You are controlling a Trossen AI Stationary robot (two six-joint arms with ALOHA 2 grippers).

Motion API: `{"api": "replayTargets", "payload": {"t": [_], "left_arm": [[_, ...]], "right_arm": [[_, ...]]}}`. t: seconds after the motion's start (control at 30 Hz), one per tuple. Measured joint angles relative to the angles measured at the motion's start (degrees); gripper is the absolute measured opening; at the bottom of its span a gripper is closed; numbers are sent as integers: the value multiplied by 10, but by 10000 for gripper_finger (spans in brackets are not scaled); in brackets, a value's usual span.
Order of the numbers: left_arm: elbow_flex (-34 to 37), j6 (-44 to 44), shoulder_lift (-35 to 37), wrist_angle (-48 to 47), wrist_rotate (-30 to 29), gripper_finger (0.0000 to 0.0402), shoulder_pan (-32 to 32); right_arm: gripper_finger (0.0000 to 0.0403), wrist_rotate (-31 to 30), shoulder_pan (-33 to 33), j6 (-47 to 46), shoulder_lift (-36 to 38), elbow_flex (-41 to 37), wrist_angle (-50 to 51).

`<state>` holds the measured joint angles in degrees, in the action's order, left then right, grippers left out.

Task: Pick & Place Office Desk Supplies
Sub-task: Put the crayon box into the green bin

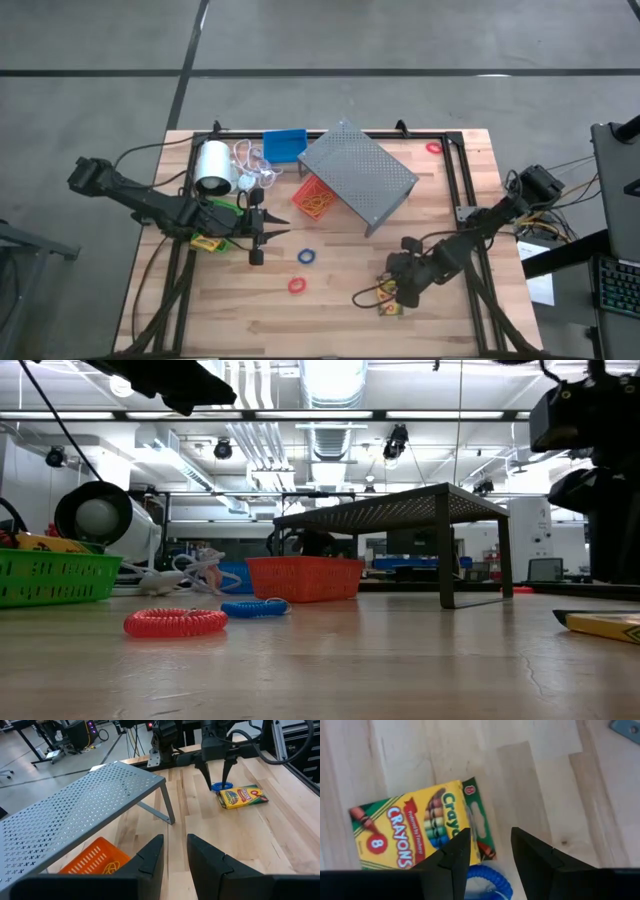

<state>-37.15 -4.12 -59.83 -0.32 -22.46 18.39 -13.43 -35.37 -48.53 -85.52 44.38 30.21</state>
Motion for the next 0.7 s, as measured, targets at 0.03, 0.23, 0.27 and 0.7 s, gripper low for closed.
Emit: {"api": "replayTargets", "payload": {"t": [0.03,0.23,0.27,0.7], "left_arm": [[0,0,0,0,0,87,0],[0,0,0,0,0,87,0],[0,0,0,0,0,87,0],[0,0,0,0,0,87,0]], "right_arm": [[136,0,1,1,0,-1,-4],[135,-5,2,1,0,-16,-21],[134,-5,2,1,0,-21,-27],[127,-1,1,-5,0,-85,-127]]}}
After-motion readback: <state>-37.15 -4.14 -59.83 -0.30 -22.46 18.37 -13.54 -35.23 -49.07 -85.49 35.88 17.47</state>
